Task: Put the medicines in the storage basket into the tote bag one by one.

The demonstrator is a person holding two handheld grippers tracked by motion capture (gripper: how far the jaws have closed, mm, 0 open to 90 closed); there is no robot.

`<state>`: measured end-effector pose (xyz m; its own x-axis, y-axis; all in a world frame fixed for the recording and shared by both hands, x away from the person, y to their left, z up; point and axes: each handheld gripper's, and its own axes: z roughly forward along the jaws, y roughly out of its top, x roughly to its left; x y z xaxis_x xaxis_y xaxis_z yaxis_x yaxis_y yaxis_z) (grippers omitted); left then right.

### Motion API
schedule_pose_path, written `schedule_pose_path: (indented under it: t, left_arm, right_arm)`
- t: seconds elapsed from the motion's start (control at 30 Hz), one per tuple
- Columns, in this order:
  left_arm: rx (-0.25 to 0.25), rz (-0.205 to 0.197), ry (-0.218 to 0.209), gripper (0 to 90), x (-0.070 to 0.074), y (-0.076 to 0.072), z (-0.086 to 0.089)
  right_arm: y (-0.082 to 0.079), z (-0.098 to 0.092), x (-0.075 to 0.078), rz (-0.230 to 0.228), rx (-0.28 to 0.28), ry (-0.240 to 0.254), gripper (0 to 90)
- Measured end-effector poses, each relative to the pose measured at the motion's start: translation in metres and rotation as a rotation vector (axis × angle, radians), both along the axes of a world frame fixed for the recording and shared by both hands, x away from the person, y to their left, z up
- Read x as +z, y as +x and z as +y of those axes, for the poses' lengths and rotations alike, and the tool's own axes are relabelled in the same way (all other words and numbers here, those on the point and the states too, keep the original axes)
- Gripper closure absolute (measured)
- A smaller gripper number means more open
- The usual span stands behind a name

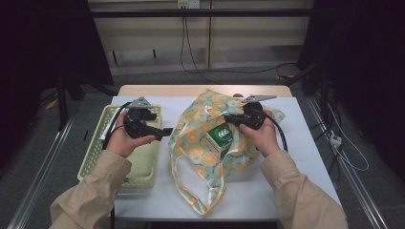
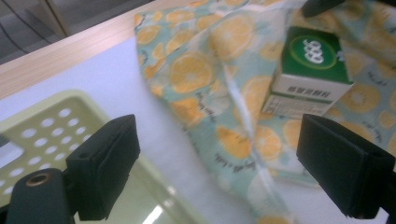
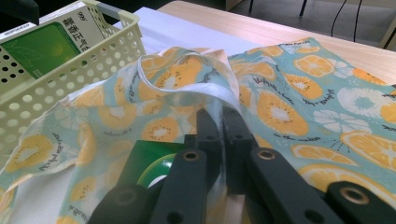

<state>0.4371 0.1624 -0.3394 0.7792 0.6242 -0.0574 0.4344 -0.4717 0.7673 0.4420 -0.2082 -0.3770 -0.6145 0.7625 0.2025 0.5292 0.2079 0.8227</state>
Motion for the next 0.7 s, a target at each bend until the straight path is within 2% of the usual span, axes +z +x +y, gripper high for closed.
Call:
schedule_pose_path:
  t: [0.07, 0.1, 0.17, 0.2, 0.33, 0.4, 0.43, 0.53, 0.67, 0.7]
  left_arm:
    - [0.009, 0.009, 0.002, 12.7, 0.000, 0.002, 0.006]
    - [0.020, 0.015, -0.010, 12.8, -0.001, 0.002, 0.009]
    - [0.028, 0.014, 0.008, 12.9, -0.001, 0.005, 0.017]
    - [0.051, 0.000, 0.029, 13.0, -0.002, 0.005, 0.020]
    - [0.065, 0.030, 0.026, 13.0, -0.005, 0.011, 0.033]
    - [0.090, 0.018, 0.037, 13.0, -0.006, 0.012, 0.038]
    - [0.085, 0.024, 0.032, 13.0, -0.007, 0.013, 0.042]
    - [0.116, 0.034, 0.024, 13.1, -0.009, 0.015, 0.048]
    - [0.120, 0.025, 0.055, 13.3, -0.011, 0.016, 0.056]
    - [0.128, 0.028, 0.047, 13.3, -0.012, 0.016, 0.057]
  right_arm:
    - [0.000, -0.001, 0.000, 0.000, -0.002, 0.001, 87.6]
    - [0.000, -0.001, 0.001, -0.001, -0.002, 0.001, 87.6]
    - [0.000, -0.002, 0.001, -0.002, -0.003, 0.002, 87.6]
    - [0.000, -0.002, 0.001, -0.001, -0.002, -0.001, 87.5]
    - [0.000, -0.001, 0.000, -0.001, -0.001, -0.002, 87.6]
    - [0.000, -0.001, 0.000, 0.000, -0.001, -0.002, 87.6]
    - [0.000, -0.001, 0.000, -0.001, -0.001, -0.003, 87.6]
    - [0.000, -0.001, 0.000, 0.000, -0.001, -0.002, 87.6]
    - [0.000, -0.001, 0.000, -0.001, 0.000, -0.002, 87.6]
    - [0.000, -0.001, 0.000, -0.002, 0.001, -0.001, 87.6]
